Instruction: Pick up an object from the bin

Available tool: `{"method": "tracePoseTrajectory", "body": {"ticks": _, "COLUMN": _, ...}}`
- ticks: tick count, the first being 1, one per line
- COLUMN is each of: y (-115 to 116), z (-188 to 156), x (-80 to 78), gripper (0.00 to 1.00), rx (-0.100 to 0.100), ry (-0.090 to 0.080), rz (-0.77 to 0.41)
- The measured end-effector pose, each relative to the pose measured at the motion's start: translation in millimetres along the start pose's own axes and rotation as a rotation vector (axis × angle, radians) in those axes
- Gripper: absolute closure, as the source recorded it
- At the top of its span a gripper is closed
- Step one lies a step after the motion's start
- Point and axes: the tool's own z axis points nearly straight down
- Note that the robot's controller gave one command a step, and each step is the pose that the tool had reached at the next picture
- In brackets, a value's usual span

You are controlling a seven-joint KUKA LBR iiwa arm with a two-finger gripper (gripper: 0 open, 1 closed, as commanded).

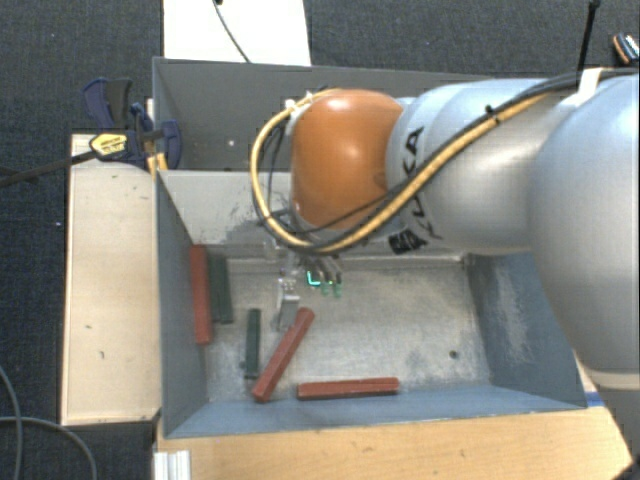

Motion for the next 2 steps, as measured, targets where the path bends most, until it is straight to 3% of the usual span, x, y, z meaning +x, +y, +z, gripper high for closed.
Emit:
{"method": "tracePoseTrajectory", "body": {"ticks": 1, "y": -39.1, "z": 101.6, "x": 29.7, "gripper": 0.00, "rx": 0.002, "ry": 0.000, "rz": -0.267}}
{"method": "tracePoseTrajectory", "body": {"ticks": 2, "y": -37.6, "z": 98.7, "x": 27.9, "gripper": 1.00, "rx": 0.000, "ry": -0.006, "rz": -0.262}}
